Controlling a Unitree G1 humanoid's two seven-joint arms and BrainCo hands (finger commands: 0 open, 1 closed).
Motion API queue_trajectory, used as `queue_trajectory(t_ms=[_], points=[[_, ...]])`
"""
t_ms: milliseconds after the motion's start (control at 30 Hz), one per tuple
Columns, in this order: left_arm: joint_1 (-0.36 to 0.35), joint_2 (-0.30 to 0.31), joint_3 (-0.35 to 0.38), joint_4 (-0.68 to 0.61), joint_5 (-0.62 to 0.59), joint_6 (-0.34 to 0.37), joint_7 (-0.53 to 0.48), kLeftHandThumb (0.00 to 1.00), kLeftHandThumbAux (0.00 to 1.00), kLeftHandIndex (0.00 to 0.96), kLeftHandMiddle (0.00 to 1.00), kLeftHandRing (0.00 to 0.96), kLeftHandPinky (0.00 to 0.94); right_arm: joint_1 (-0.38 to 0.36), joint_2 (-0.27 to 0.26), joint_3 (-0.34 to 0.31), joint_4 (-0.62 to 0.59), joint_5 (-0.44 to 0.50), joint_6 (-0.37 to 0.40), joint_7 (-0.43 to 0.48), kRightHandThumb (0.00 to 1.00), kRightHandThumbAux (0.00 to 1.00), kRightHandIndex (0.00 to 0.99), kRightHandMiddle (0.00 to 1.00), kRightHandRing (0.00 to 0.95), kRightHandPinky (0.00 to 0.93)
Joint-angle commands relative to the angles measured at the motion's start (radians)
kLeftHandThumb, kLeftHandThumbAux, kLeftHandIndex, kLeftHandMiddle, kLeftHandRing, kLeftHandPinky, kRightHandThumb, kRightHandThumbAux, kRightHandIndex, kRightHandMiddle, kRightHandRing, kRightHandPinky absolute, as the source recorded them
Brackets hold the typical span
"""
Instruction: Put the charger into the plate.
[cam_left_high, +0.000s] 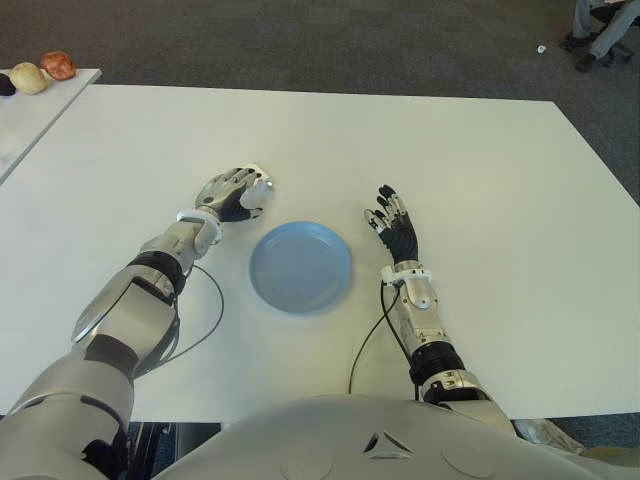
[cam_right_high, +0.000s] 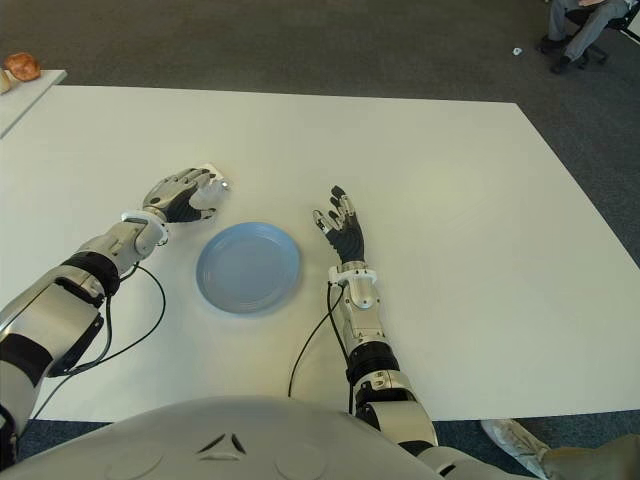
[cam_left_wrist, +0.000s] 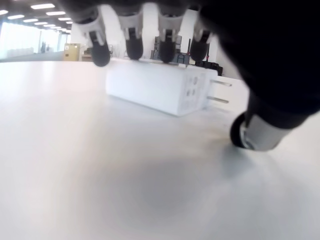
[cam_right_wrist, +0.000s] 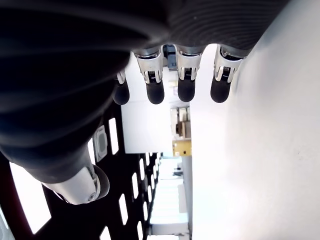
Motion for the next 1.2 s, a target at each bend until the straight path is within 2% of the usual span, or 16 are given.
queue_trajectory(t_ms=[33, 300, 633, 833, 967, 1100, 1200], points=[[0.084, -0.015, -0.011, 0.031, 0.002, 0.007, -0.122, 0.000, 0.533, 0.000, 0.000, 0.000, 0.018, 0.050, 0.006, -0.002, 0.026, 0.009, 0.044, 0.004, 0.143, 0.692, 0.016, 0.054, 0.043, 0.089], [0.128, 0.021, -0.004, 0.003, -0.010, -0.040, -0.136, 0.000, 0.509, 0.000, 0.000, 0.000, 0.034, 0.051, 0.008, -0.005, 0.024, 0.014, 0.045, 0.006, 0.132, 0.687, 0.015, 0.055, 0.045, 0.089], [0.210, 0.163, -0.007, -0.117, -0.017, -0.161, -0.155, 0.000, 0.512, 0.000, 0.000, 0.000, 0.034, 0.046, 0.013, -0.005, 0.029, 0.013, 0.044, -0.001, 0.124, 0.685, 0.014, 0.052, 0.044, 0.085], [0.318, 0.269, 0.037, -0.312, -0.069, -0.205, -0.218, 0.000, 0.499, 0.000, 0.000, 0.000, 0.045, 0.039, 0.015, -0.007, 0.041, 0.016, 0.040, -0.003, 0.117, 0.681, 0.015, 0.056, 0.047, 0.088], [0.373, 0.310, 0.070, -0.415, -0.098, -0.196, -0.263, 0.000, 0.498, 0.000, 0.000, 0.000, 0.048, 0.035, 0.016, -0.009, 0.048, 0.018, 0.038, -0.002, 0.114, 0.681, 0.016, 0.058, 0.048, 0.089], [0.472, 0.394, 0.138, -0.593, -0.167, -0.194, -0.341, 0.000, 0.505, 0.000, 0.000, 0.000, 0.072, 0.026, 0.017, -0.010, 0.057, 0.022, 0.037, 0.002, 0.110, 0.676, 0.018, 0.060, 0.050, 0.089], [0.508, 0.413, 0.172, -0.656, -0.187, -0.177, -0.374, 0.000, 0.514, 0.000, 0.000, 0.000, 0.109, 0.022, 0.018, -0.011, 0.062, 0.026, 0.036, 0.006, 0.108, 0.674, 0.019, 0.060, 0.050, 0.086]])
